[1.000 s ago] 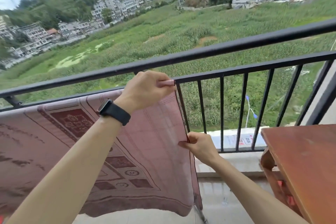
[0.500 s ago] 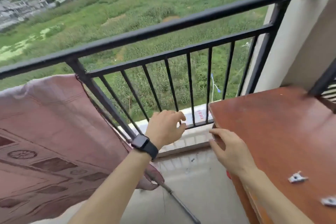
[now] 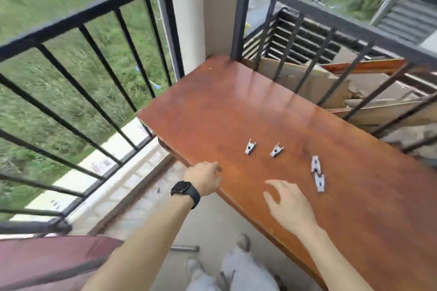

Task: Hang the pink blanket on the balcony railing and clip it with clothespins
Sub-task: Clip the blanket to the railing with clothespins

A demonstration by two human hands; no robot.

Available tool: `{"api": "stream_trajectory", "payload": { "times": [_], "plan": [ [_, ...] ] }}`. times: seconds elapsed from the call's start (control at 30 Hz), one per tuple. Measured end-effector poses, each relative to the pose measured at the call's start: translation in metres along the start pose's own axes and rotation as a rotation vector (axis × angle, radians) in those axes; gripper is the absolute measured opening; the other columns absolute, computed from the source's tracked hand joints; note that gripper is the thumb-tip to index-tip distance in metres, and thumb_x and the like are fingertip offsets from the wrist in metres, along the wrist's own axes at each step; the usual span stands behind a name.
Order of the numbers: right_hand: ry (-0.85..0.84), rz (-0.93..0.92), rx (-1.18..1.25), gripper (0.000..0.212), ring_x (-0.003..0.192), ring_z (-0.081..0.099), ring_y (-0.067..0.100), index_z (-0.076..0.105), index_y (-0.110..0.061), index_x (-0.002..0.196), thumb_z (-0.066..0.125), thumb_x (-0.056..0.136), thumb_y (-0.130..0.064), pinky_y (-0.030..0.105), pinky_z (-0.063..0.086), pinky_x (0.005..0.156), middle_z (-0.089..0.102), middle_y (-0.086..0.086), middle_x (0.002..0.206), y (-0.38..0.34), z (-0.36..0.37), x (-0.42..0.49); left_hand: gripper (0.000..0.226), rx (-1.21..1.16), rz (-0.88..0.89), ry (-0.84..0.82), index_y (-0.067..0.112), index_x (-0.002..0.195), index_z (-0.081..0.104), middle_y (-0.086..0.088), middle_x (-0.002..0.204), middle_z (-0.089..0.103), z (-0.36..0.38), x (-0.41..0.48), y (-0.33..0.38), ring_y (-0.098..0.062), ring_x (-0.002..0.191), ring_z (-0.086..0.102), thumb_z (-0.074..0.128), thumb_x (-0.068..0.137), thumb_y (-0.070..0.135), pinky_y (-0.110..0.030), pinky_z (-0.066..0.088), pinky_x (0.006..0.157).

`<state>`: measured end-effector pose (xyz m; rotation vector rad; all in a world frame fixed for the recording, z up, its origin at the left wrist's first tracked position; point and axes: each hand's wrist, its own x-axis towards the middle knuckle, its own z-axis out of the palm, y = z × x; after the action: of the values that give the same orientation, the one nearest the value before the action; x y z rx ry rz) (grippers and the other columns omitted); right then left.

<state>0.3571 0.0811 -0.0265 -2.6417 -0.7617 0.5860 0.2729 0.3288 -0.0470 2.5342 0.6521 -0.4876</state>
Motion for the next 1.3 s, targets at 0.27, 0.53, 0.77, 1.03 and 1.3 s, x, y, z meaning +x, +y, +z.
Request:
{"api": "stream_trajectory", "payload": {
  "times": [0.27,0.53,0.77,1.03,1.3],
  "plan": [
    [-0.138,0.056,-0.075,0.038,0.131,0.042,0.016,0.052,-0.031,0.136,0.050,0.099,-0.037,0.034,0.046,0.099,0.051,-0.011,0.143,0.048,-0.003,0.032,0.036,0.014,-0.050,-0.171,0.035,0.120,0.057,0.002,0.123,0.060,0.018,0.030,0.043,-0.023,0.109,0.059,0.046,0.085,0.037,-0.034,0.045,0.076],
    [-0.180,-0.057,-0.252,0.074,0.137,0.033,0.026,0.025,-0.041,0.152,0.048,0.091,-0.006,0.038,0.045,0.097,0.009,-0.004,0.166,0.056,-0.007,0.111,0.074,-0.150,-0.276,0.006,0.024,0.145,0.028,-0.002,0.146,0.035,0.042,0.067,0.080,-0.026,0.128,0.043,0.058,0.085,0.054,-0.041,0.046,0.091],
    [-0.228,-0.232,-0.481,0.064,0.139,0.034,0.023,0.034,-0.026,0.152,0.051,0.093,-0.009,0.036,0.042,0.101,0.024,-0.003,0.163,0.055,0.020,0.101,0.049,-0.164,-0.234,0.062,0.024,0.139,0.040,-0.002,0.134,0.044,0.058,0.062,0.067,-0.026,0.123,0.046,0.057,0.094,0.036,-0.040,0.047,0.086],
    [-0.264,-0.108,-0.123,0.040,0.113,0.053,0.023,0.053,-0.034,0.136,0.056,0.097,-0.030,0.033,0.044,0.092,0.057,-0.003,0.116,-0.003,0.020,0.015,0.037,-0.478,-0.330,0.076,0.024,0.124,0.047,-0.003,0.111,0.065,0.045,-0.069,0.004,-0.026,0.096,0.064,0.052,0.096,0.046,-0.029,0.046,0.069],
    [-0.388,-0.393,0.375,0.034,0.095,0.062,-0.003,0.067,-0.039,0.121,0.068,0.090,-0.025,0.012,0.047,0.087,0.062,-0.014,0.108,-0.175,-0.009,-0.068,0.026,-1.009,-0.257,0.383,0.047,0.106,0.063,0.003,0.095,0.065,-0.046,-0.242,-0.052,-0.010,0.073,0.070,0.053,0.097,0.024,-0.023,0.055,0.064]
  ]
}}
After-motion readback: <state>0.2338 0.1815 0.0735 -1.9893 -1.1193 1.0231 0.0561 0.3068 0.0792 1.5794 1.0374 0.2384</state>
